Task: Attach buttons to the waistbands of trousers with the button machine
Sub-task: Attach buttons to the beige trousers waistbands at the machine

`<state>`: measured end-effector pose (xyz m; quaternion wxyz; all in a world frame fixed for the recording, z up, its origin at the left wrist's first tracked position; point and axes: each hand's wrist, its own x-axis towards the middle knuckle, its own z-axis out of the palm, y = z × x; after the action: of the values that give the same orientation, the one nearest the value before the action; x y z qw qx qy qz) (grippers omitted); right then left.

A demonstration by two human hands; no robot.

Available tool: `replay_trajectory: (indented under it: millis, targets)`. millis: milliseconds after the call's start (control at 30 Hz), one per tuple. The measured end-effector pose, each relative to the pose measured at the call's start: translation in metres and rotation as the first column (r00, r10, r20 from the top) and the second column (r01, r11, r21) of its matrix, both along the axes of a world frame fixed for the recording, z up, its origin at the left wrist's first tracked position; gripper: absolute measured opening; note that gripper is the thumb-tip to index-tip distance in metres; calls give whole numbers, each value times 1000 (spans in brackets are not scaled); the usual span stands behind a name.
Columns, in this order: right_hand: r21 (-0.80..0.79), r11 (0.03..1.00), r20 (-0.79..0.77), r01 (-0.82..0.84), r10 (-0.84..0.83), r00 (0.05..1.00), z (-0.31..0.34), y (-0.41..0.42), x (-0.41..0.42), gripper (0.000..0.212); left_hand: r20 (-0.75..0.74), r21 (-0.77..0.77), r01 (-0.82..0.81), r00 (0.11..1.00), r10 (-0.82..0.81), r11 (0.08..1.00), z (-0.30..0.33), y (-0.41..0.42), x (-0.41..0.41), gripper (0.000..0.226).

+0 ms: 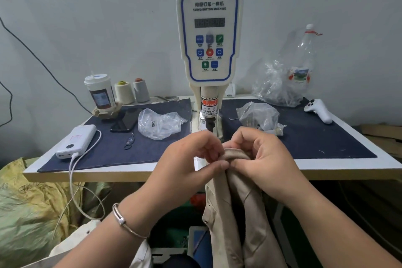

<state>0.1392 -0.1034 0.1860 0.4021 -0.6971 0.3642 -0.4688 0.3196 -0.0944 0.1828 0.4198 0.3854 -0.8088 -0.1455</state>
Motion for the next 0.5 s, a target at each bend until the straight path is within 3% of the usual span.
replay_trajectory:
  millis: [100, 267, 400, 500]
  targets:
    - [54, 997, 6, -48, 48, 999, 8, 1, -4, 19, -86, 64, 3, 996, 2, 998, -3, -2, -2, 11]
    - [101, 988, -158, -117, 132, 979, 17, -2, -12, 18, -109, 165, 50, 994, -32, 985, -11, -5, -2, 18]
    - [-51, 995, -379, -84, 59, 924, 15, -4, -9, 24, -16, 146, 17, 1000, -15, 989, -16, -9, -1, 11]
    - [-140, 984, -467, -108, 31, 884, 16, -5, -7, 24, -65, 179, 71, 996, -60, 981, -19, -9, 1, 11]
